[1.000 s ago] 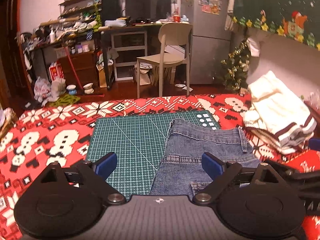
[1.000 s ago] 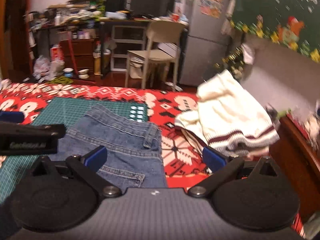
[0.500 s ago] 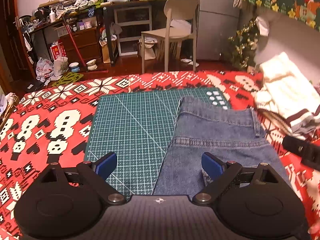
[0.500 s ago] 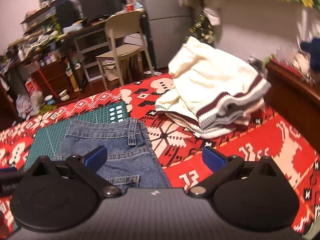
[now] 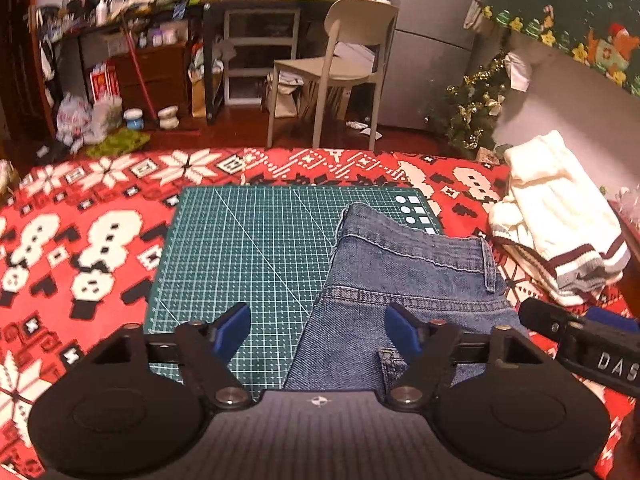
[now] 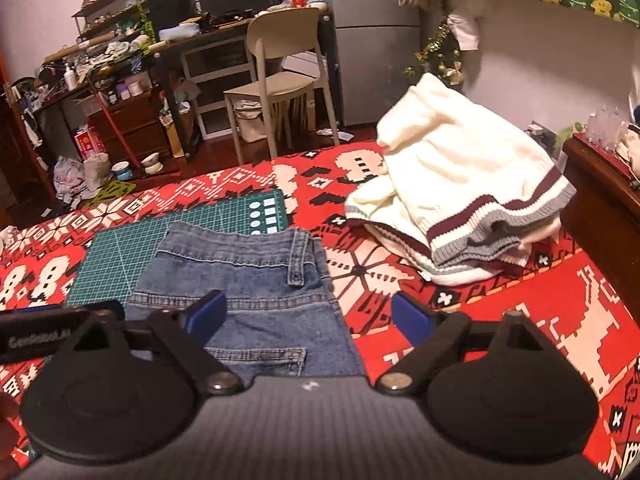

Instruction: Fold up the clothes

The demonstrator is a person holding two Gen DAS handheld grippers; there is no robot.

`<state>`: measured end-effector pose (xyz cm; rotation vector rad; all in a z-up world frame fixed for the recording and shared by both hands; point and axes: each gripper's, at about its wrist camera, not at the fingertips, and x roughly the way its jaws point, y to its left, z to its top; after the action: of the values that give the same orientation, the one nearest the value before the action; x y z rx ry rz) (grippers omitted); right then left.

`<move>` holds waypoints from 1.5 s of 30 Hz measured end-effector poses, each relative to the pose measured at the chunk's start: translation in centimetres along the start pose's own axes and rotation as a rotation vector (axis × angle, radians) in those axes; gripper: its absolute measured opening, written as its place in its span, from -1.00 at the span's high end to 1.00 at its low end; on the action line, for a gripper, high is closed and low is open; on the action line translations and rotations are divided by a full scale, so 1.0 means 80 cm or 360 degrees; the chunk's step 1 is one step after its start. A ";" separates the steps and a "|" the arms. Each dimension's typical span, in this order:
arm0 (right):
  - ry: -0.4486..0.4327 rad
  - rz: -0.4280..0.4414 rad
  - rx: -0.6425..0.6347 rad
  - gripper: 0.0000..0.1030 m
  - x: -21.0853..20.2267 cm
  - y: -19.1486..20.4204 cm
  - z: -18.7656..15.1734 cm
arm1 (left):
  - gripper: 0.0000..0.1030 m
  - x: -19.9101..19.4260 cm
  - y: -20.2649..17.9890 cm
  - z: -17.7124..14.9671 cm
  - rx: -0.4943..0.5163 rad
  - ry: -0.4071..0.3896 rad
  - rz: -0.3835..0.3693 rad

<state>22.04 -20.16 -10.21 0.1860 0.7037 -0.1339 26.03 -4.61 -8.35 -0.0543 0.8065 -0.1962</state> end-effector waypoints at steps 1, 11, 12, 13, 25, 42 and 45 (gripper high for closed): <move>0.0002 0.0005 -0.0009 -0.62 0.000 0.001 0.000 | -0.29 0.001 0.002 0.000 -0.0020 -0.0001 -0.0024; -0.0067 -0.0020 -0.0002 -0.29 0.003 0.004 -0.005 | 0.17 0.002 -0.009 -0.004 -0.0002 0.0000 -0.0131; -0.0059 -0.0003 0.0008 -0.20 0.004 0.003 -0.003 | 0.18 0.003 -0.010 -0.004 0.0007 -0.0002 -0.0132; -0.0049 0.0013 0.0018 -0.15 0.005 0.001 -0.002 | 0.20 0.003 -0.011 -0.004 0.0008 -0.0006 -0.0131; 0.0054 0.0121 0.0103 0.40 0.018 -0.009 -0.001 | 0.86 0.016 0.004 -0.003 -0.0167 0.0138 -0.0287; 0.0109 0.0124 0.0112 0.39 0.039 -0.004 -0.009 | 0.89 0.036 0.006 -0.005 -0.0207 0.0267 -0.0265; 0.0133 0.0188 0.0134 0.39 0.040 -0.005 -0.008 | 0.91 0.038 0.008 -0.005 -0.0209 0.0285 -0.0290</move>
<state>23.97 -20.57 -12.82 0.3146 0.7692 -0.0431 27.88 -4.55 -10.84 -0.2370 0.9932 -0.3234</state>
